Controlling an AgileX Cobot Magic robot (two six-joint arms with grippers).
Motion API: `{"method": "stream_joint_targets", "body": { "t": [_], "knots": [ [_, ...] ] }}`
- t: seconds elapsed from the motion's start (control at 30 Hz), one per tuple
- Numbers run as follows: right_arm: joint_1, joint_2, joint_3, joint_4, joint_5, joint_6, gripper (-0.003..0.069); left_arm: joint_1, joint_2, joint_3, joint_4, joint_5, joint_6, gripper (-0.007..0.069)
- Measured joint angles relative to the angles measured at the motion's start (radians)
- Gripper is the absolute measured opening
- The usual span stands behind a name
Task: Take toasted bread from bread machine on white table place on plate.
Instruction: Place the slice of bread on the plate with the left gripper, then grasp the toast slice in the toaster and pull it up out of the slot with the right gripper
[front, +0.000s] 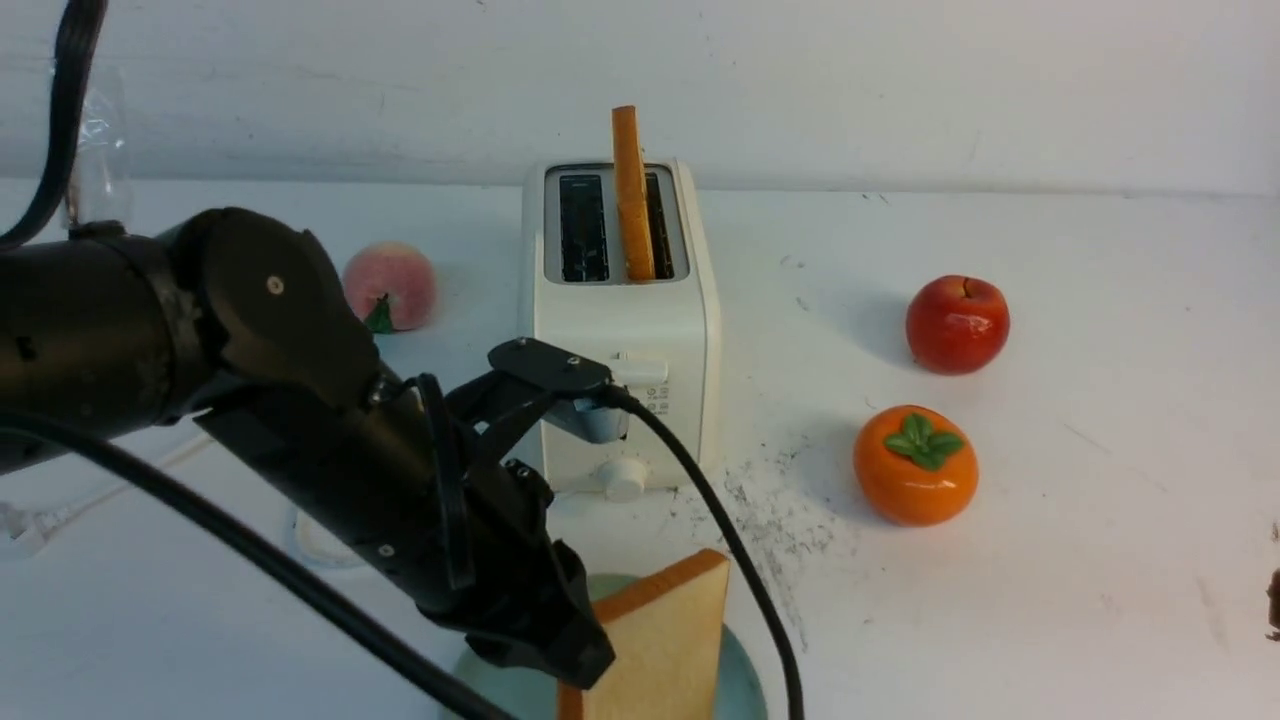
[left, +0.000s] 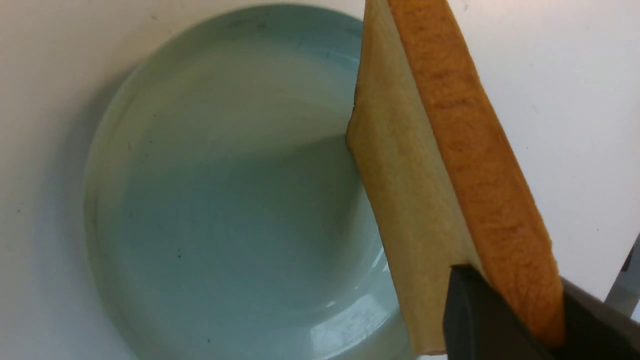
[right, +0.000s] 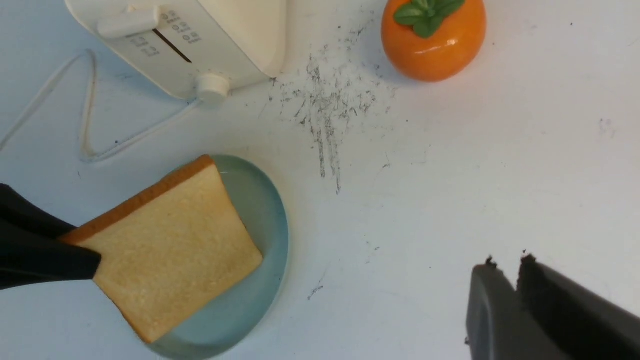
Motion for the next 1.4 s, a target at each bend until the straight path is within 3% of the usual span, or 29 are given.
{"method": "stream_joint_targets", "body": {
  "t": [0.3,0.6,0.73,0.83,1.0,1.13,1.2,1.27,1.33,1.4],
  "knots": [
    [0.000,0.000,0.000,0.001,0.000,0.000,0.0089,0.001,0.031,0.000,0.100,-0.025,0.001,0.0087],
    [0.000,0.000,0.000,0.020,0.000,0.000,0.0096,0.001,0.035,0.000,0.177,-0.049,-0.087,0.0092],
    [0.000,0.000,0.000,0.026,0.000,-0.006,0.0099,0.001,0.035,0.000,0.192,-0.057,-0.108,0.0204],
    [0.000,0.000,0.000,0.026,-0.010,-0.059,0.0104,0.001,0.035,-0.004,0.195,-0.068,-0.134,0.0331],
    [0.000,0.000,-0.003,0.060,-0.030,-0.140,0.0109,0.001,0.009,-0.069,0.259,-0.052,-0.258,0.0396],
    [0.000,0.013,-0.033,0.115,-0.040,-0.194,0.0115,0.001,-0.057,-0.123,0.420,-0.044,-0.444,0.0354],
    [0.000,0.042,-0.073,0.159,-0.043,-0.222,0.0118,0.001,-0.134,-0.136,0.570,-0.026,-0.613,0.0262],
    [0.000,0.065,-0.097,0.186,-0.040,-0.242,0.0119,0.001,-0.165,-0.137,0.635,-0.005,-0.666,0.0202],
    [0.000,0.126,-0.143,0.248,-0.007,-0.292,0.0120,0.001,-0.270,-0.128,0.747,0.043,-0.779,0.0035],
    [0.000,0.155,-0.166,0.274,0.014,-0.320,0.0120,0.001,-0.325,-0.118,0.772,0.049,-0.812,-0.0005]
  ]
}}
